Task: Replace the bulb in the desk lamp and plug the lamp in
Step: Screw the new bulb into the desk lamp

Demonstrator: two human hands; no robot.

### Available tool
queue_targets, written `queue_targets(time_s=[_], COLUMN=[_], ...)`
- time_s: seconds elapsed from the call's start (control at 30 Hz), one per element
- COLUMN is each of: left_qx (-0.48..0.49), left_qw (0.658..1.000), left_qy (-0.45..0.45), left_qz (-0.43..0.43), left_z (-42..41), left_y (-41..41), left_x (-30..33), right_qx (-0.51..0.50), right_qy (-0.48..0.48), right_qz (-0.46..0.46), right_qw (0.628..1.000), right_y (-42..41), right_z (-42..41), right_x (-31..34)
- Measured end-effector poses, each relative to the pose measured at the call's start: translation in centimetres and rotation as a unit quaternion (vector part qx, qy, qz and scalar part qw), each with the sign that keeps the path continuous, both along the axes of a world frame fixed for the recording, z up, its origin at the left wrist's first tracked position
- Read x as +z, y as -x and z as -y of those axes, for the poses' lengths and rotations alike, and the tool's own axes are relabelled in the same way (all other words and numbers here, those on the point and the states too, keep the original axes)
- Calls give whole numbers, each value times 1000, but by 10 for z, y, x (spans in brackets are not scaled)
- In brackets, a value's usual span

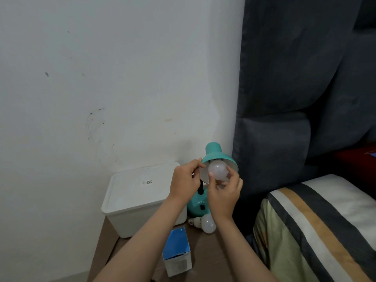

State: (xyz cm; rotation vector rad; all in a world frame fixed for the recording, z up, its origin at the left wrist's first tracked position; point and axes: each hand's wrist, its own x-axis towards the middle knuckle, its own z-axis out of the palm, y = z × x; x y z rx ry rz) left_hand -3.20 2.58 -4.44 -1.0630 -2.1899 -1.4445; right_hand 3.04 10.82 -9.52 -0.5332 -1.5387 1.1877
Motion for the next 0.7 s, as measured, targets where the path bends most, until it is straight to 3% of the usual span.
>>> queue_targets(time_s=[0.27, 0.43, 0.57, 0.7], left_qx=[-3, -4, 3, 5], left_qw=[1000, 1000, 1000, 1000], left_qy=[-1, 1, 5, 12], left_qz=[-6, -10, -5, -7], left_z=[0, 1, 0, 0], left_y=[-1, -1, -1, -2], left_x=[-1, -2, -1, 0], right_qx=[-3, 0, -7, -12], right_qy=[81, 57, -25, 1], right_qz=[-1, -15, -13, 6], right_qw=[997, 998, 1000, 1000], right_y=[0, 0, 1, -1], right_z=[-2, 2, 2, 1], right_x=[8, 8, -1, 3])
